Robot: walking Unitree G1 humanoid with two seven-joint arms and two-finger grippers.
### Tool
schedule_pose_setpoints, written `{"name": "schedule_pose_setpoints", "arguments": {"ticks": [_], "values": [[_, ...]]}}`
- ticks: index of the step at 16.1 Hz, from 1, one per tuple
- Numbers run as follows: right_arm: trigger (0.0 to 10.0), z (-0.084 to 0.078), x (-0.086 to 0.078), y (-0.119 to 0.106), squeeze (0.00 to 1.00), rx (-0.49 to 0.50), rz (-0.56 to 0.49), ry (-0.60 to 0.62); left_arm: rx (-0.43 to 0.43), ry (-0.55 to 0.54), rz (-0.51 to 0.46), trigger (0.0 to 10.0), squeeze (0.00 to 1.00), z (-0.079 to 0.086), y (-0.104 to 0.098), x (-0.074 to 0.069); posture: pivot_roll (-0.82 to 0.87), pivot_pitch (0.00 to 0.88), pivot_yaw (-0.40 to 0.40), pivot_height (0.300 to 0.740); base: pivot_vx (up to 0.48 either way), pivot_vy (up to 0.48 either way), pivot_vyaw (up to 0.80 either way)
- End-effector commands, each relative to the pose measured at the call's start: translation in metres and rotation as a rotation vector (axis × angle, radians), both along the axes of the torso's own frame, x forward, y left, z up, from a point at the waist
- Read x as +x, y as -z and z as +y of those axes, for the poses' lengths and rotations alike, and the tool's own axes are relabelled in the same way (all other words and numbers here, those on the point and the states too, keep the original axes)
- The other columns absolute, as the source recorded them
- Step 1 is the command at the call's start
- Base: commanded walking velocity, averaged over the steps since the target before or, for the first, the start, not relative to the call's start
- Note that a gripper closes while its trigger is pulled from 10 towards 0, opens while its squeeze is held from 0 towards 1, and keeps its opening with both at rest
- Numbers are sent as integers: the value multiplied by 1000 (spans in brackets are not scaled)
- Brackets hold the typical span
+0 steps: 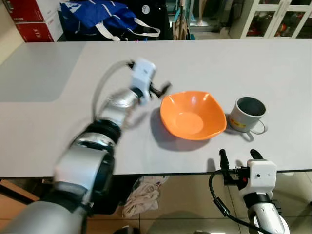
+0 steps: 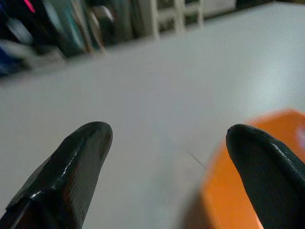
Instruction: Setting the table
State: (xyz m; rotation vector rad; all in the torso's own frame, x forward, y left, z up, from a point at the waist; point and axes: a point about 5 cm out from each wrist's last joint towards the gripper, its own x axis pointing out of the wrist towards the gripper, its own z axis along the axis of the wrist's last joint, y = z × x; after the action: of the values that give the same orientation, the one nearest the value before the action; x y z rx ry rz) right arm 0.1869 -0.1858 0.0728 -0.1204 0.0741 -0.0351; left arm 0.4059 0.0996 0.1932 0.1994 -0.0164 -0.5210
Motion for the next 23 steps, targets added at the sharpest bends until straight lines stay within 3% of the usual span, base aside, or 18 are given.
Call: {"name": "schedule_pose_setpoints", "arguments": {"ticks": [1, 2, 4, 5, 6, 7, 9, 11, 13, 15, 20, 23], "values": [[10000, 1, 2, 1, 0, -7, -1, -9, 29, -7, -80, 10000, 0, 5, -9, 0, -197, 1, 39, 740, 0, 0, 0], [10000, 1, 3, 1, 0, -9, -4, -9, 28, -31, -143, 10000, 0, 14, -11, -2, -190, 0, 40, 740, 0, 0, 0], [10000, 0, 6, 1, 0, -11, -11, -10, -31, -68, -175, 10000, 0, 26, -2, -9, -180, 0, 42, 740, 0, 0, 0], [10000, 0, 9, -1, 0, -14, -21, -10, -2, -60, -165, 10000, 0, 30, 16, -19, -170, 0, 44, 740, 0, 0, 0], [10000, -1, 12, -3, 0, -13, -34, -7, -51, -94, -122, 10000, 0, 37, 27, -26, -160, 0, 45, 740, 0, 0, 0], [10000, -1, 16, -4, 0, -12, -47, -7, -155, -152, -43, 10000, 0, 45, 33, -31, -148, 0, 50, 740, 0, 0, 0], [10000, 0, 18, -6, 0, -9, -58, -7, -215, -189, 8, 10000, 0, 51, 34, -37, -136, 0, 51, 740, 0, 0, 0], [10000, -5, 25, -3, 0, -3, -65, 9, -169, -139, 6, 10000, 0, 50, 41, -71, -109, 0, 58, 740, 0, 0, 0], [10000, -3, 34, -9, 0, 15, -96, 8, -132, -117, 113, 10000, 0, 54, 78, -106, -99, 0, 58, 740, 0, 0, 0], [10000, -2, 36, -8, 0, 19, -95, 0, -163, -145, 168, 10000, 0, 48, 85, -115, -93, 0, 46, 740, 0, 0, 0], [10000, -2, 41, -5, 0, 20, -86, -6, -170, -147, 206, 10000, 0, 41, 84, -119, -97, 0, 38, 740, -48, 341, -581], [10000, -2, 40, -4, 0, 17, -85, -8, -158, -157, 215, 10000, 0, 45, 85, -114, -97, 0, 39, 740, 0, 431, 0]]}}
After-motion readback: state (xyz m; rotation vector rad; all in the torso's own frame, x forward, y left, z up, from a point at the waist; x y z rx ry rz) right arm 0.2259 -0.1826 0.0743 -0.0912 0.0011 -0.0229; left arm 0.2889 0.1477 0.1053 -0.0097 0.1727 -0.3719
